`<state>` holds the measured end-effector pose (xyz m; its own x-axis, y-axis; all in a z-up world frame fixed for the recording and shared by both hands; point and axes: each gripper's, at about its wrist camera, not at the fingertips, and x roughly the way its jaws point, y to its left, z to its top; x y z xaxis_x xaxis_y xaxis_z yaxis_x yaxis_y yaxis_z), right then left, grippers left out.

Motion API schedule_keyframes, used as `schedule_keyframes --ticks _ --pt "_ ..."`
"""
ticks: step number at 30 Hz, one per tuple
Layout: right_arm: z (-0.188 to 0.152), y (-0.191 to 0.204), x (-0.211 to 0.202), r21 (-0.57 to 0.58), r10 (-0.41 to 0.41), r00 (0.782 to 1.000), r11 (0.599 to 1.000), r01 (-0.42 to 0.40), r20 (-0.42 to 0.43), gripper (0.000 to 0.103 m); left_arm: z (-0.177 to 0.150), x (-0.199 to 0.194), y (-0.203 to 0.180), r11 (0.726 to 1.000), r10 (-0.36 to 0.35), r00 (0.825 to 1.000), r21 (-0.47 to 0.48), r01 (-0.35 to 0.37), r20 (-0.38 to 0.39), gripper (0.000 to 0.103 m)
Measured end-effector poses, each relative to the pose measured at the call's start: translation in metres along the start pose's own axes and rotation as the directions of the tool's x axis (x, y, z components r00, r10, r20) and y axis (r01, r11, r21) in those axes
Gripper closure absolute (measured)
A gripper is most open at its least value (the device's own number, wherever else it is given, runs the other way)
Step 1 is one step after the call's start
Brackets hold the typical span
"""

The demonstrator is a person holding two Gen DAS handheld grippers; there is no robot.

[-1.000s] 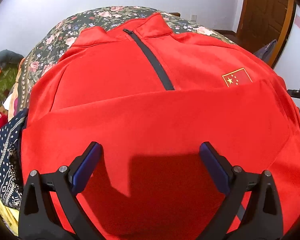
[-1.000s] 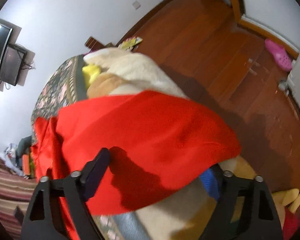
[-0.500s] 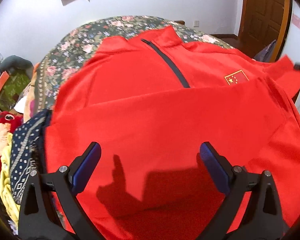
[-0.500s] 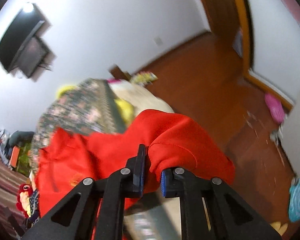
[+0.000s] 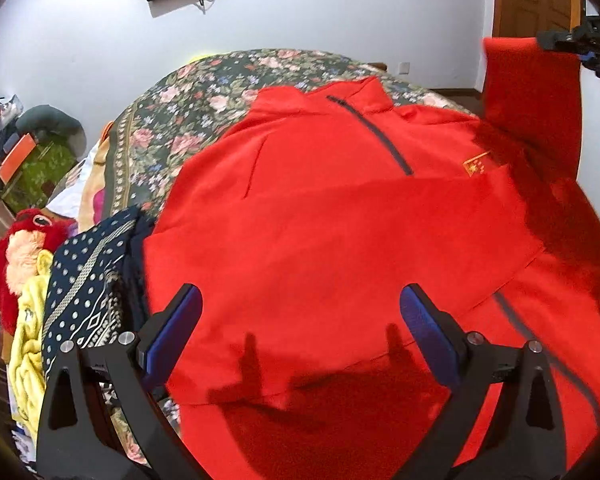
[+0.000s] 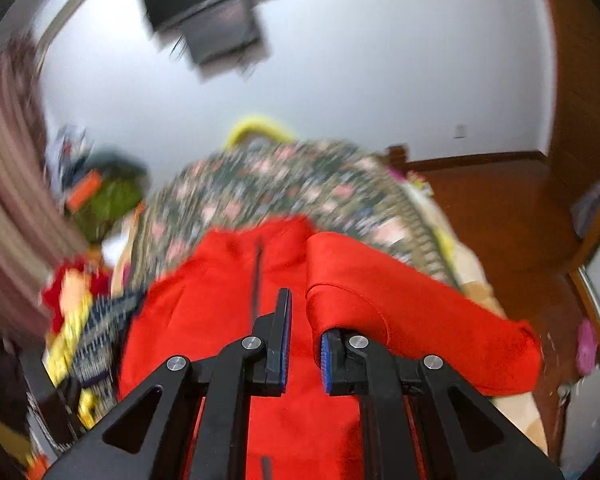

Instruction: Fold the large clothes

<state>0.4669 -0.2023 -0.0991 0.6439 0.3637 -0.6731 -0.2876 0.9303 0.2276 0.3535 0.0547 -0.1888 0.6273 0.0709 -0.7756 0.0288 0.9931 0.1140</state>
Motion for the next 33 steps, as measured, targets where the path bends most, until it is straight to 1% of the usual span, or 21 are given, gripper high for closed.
schedule_keyframes --ticks 3,7,10,12,13,15,16,18,21,23,24,26,27,28,29,31,32,33 --pt "-0.027 0.028 0.035 -0.069 0.000 0.994 0.998 -0.008 -0.112 0.094 -0.012 0.005 0.009 1.000 -0.001 1.000 -0.012 0.001 -0.022 0.003" --pt "-0.067 0.039 0.078 -0.097 0.002 0.972 0.995 -0.026 -0.236 0.094 -0.027 0.020 0.020 0.999 -0.007 0.998 -0.036 0.005 -0.063 0.003" --pt "-0.097 0.042 0.106 -0.088 -0.003 0.947 0.996 -0.026 -0.321 0.093 -0.035 0.039 0.027 0.998 0.001 0.994 -0.062 -0.008 -0.112 0.003" --pt "-0.109 0.039 0.119 -0.064 -0.026 0.931 0.998 0.003 -0.365 0.093 -0.041 0.051 0.031 0.996 -0.007 0.989 -0.094 -0.007 -0.149 0.003" --pt "-0.116 0.033 0.127 -0.045 -0.032 0.913 0.999 0.015 -0.407 0.093 -0.044 0.057 0.033 0.993 -0.023 0.986 -0.116 0.004 -0.164 0.003" --pt "-0.122 0.032 0.125 -0.045 -0.032 0.915 0.999 0.015 -0.402 0.093 -0.049 0.063 0.036 0.989 -0.048 0.984 -0.149 0.022 -0.174 0.003" --pt "-0.123 0.032 0.124 -0.052 -0.039 0.912 0.998 0.019 -0.409 0.093 -0.051 0.065 0.037 0.986 -0.056 0.984 -0.163 0.028 -0.170 0.002" --pt "-0.128 0.030 0.125 -0.077 -0.072 0.878 0.996 0.041 -0.473 0.093 -0.053 0.066 0.038 0.985 -0.058 0.983 -0.168 0.029 -0.172 0.001" --pt "-0.131 0.026 0.115 -0.079 -0.052 0.850 0.997 0.012 -0.525 0.093 -0.053 0.068 0.033 0.988 -0.039 0.983 -0.152 0.011 -0.180 0.000" --pt "-0.137 0.014 0.104 -0.035 -0.009 0.824 0.999 -0.013 -0.567 0.093 -0.052 0.067 0.030 0.991 -0.017 0.983 -0.133 -0.007 -0.183 0.000" --pt "-0.138 0.010 0.100 -0.014 0.012 0.817 1.000 -0.024 -0.577 0.093 -0.052 0.067 0.031 0.992 -0.010 0.983 -0.129 -0.014 -0.184 0.000" --pt "-0.144 -0.001 0.085 0.057 0.083 0.797 0.996 -0.061 -0.598 0.093 -0.052 0.066 0.029 0.991 0.005 0.981 -0.130 -0.031 -0.195 0.000" --pt "-0.145 -0.005 0.078 0.081 0.108 0.793 0.994 -0.074 -0.600 0.093 -0.051 0.065 0.029 0.991 0.011 0.979 -0.130 -0.038 -0.203 0.000" --pt "-0.146 -0.010 0.070 0.097 0.127 0.794 0.992 -0.085 -0.594 0.093 -0.049 0.065 0.029 0.991 0.020 0.977 -0.129 -0.048 -0.213 0.000" --pt "-0.144 -0.014 0.058 0.102 0.138 0.806 0.990 -0.097 -0.576 0.093 -0.047 0.062 0.027 0.991 0.036 0.973 -0.118 -0.065 -0.227 0.000" --pt "-0.137 -0.023 0.033 0.082 0.127 0.843 0.992 -0.099 -0.523 0.093 -0.038 0.055 0.021 0.993 0.043 0.971 -0.095 -0.067 -0.235 0.000" --pt "-0.134 -0.027 0.023 0.068 0.112 0.859 0.994 -0.090 -0.499 0.093 -0.034 0.048 0.016 0.994 0.038 0.974 -0.088 -0.059 -0.224 0.000" --pt "-0.129 -0.034 0.010 0.046 0.084 0.883 0.996 -0.071 -0.462 0.093 -0.028 0.041 0.010 0.995 0.033 0.977 -0.080 -0.051 -0.209 0.000"
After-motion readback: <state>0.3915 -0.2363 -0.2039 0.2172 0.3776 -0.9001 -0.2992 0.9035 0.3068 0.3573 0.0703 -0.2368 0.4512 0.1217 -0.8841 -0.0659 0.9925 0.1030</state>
